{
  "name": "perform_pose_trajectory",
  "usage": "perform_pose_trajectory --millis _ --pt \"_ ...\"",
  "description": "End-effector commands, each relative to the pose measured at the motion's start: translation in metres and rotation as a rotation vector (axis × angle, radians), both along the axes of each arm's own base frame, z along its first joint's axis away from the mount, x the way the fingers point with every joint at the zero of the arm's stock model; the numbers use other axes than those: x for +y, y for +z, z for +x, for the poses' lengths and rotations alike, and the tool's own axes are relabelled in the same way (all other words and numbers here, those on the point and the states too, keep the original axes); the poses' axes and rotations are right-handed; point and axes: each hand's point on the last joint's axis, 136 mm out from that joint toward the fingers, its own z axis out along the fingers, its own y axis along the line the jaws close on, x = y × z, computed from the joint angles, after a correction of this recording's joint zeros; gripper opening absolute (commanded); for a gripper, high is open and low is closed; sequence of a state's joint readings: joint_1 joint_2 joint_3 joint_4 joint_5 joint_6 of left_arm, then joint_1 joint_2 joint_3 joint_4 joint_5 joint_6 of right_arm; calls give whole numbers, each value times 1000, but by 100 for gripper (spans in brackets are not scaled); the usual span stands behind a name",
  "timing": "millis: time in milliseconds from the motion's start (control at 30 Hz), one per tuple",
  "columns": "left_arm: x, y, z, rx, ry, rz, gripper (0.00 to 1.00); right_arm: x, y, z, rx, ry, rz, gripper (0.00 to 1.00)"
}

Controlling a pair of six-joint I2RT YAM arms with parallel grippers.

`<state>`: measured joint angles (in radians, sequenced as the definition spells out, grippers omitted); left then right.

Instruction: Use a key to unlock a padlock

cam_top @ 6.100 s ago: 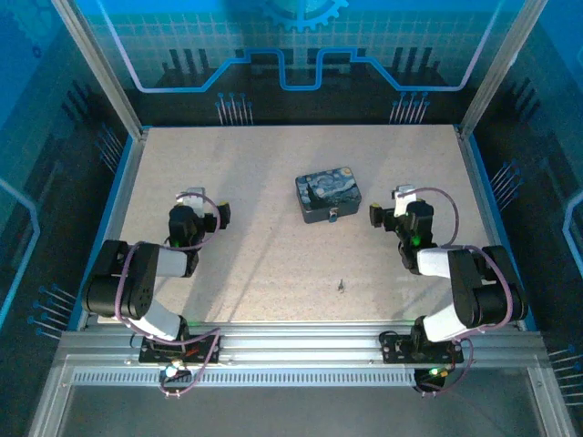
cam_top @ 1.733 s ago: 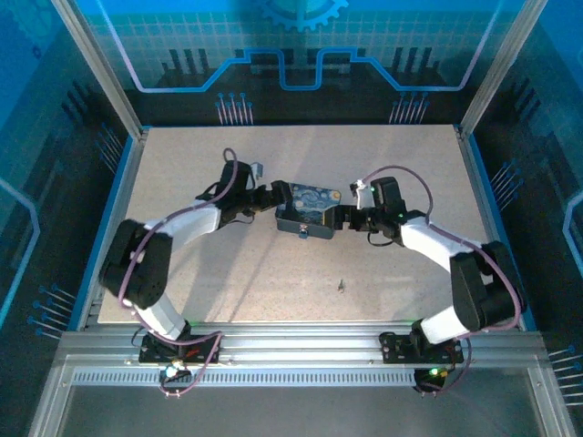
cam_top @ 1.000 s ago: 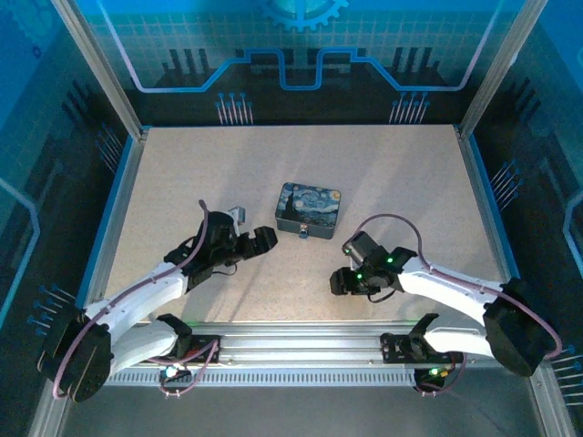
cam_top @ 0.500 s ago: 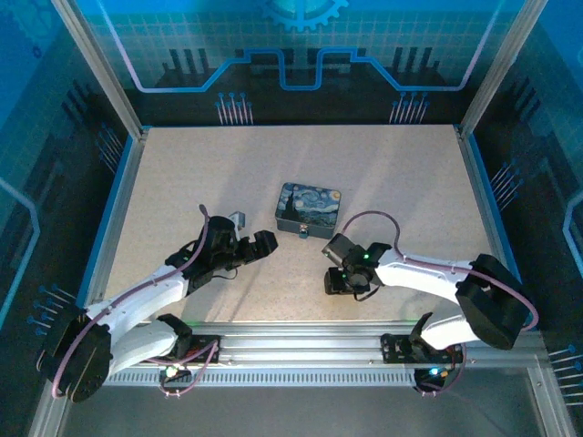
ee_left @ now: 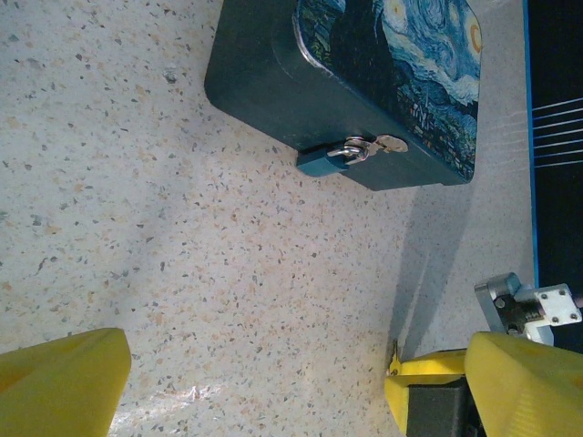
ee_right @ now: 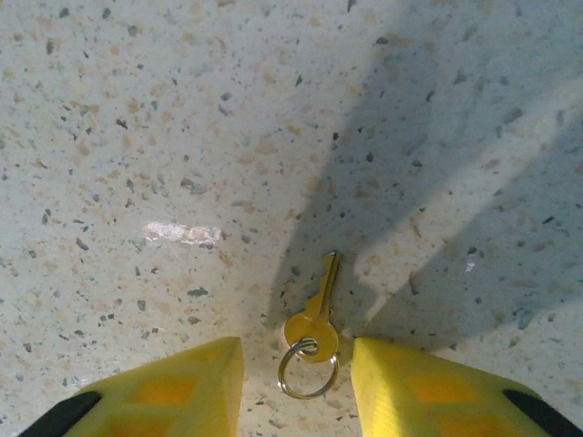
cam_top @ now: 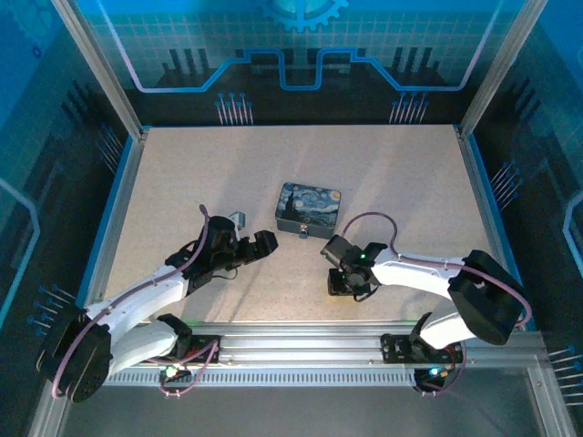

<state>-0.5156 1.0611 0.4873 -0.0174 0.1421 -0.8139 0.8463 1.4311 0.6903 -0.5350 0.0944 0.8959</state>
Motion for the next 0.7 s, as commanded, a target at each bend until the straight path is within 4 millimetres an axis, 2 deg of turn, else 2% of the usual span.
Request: perform_pose_trajectory --millis 0,267,667 --pt "-1 0 1 -6 4 -2 96 -1 -5 0 -2 -3 -28 34" --pt "-1 1 1 -5 6 0 96 -4 -7 -1 -1 5 -46 25" --pt "-1 7 3 -10 2 14 96 -11 4 -1 -28 14 -61 19"
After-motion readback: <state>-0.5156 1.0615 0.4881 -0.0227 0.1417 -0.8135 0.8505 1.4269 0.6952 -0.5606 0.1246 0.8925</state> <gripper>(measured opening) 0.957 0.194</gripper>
